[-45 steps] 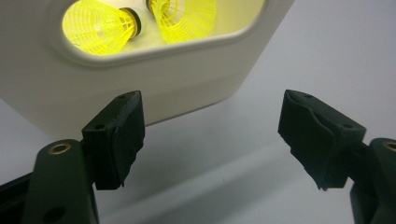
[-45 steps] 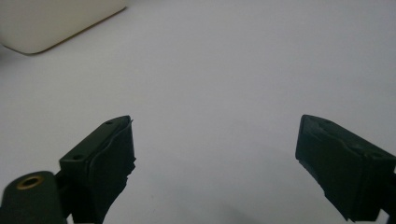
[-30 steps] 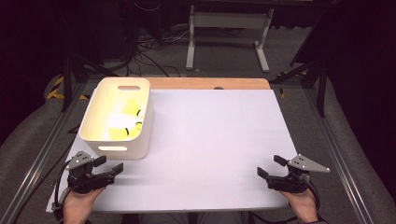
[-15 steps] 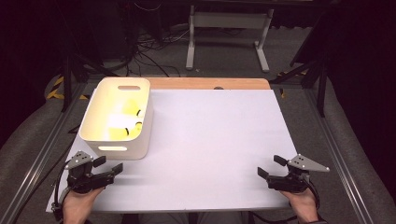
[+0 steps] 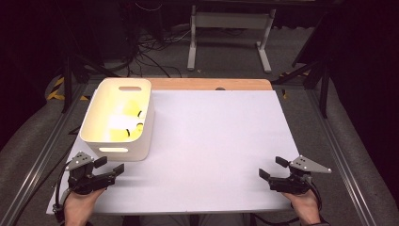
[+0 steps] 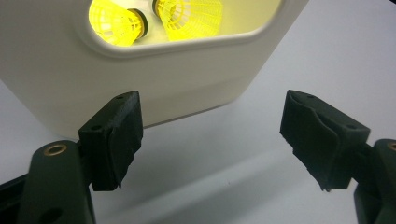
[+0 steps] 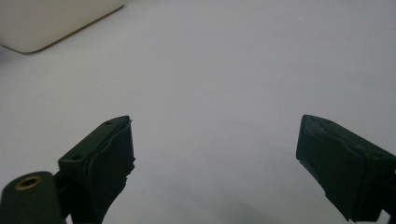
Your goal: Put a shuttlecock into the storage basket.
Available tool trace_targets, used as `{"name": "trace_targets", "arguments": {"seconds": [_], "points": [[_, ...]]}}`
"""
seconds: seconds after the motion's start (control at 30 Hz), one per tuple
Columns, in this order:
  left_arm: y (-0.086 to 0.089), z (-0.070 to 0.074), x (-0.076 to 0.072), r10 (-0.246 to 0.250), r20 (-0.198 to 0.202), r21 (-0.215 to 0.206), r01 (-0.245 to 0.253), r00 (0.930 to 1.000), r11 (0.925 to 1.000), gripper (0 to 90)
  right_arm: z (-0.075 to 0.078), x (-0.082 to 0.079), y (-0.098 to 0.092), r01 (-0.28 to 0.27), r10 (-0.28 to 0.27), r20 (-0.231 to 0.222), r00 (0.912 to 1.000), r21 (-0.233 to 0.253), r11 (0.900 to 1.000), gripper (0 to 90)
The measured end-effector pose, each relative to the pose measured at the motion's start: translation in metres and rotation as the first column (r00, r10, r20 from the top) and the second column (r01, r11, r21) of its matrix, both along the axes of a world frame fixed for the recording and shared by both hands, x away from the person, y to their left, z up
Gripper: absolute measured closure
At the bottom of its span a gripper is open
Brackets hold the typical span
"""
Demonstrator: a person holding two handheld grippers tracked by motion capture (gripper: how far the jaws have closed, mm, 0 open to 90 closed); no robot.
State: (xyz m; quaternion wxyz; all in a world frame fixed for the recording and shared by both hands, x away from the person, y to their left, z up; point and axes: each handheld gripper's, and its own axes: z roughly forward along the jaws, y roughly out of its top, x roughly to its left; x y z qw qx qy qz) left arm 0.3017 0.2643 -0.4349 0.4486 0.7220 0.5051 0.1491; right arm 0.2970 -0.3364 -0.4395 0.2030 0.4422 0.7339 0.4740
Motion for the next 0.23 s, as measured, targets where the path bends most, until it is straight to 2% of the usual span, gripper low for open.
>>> {"name": "trace_targets", "arguments": {"seconds": [0.23], "points": [[-0.0006,0.0004,0.0000,0.001,0.003,0.007,-0.001,1.0000,1.0000,22.1,0.0003,0.0000,0.0008,-0.005,0.005,0.005,1.0000,-0.003,1.000,11.4]]}}
